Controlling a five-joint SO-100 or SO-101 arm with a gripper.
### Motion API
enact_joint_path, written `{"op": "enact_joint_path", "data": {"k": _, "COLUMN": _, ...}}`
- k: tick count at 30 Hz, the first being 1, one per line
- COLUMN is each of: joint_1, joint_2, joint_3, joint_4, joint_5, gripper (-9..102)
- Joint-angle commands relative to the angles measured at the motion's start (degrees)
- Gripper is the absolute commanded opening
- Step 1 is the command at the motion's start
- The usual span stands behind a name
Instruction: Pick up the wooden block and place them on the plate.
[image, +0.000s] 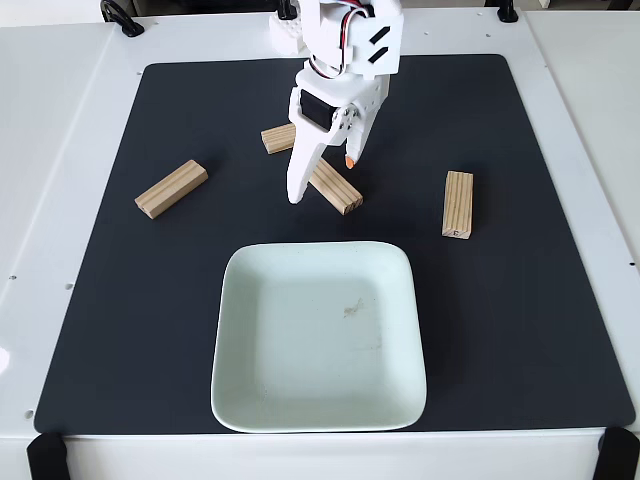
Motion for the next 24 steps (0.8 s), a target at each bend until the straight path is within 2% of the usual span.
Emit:
{"op": "enact_joint_path", "data": {"k": 1, "joint_1": -0.26, "joint_2": 0.26, "joint_3": -0.79, "joint_4": -0.26, "joint_5": 0.35, "gripper": 40}}
{"op": "enact_joint_path", "data": {"k": 24, "joint_1": 4.83, "joint_2": -2.81, "joint_3": -1.49, "joint_4": -0.26, "joint_5": 0.18, "gripper": 40}}
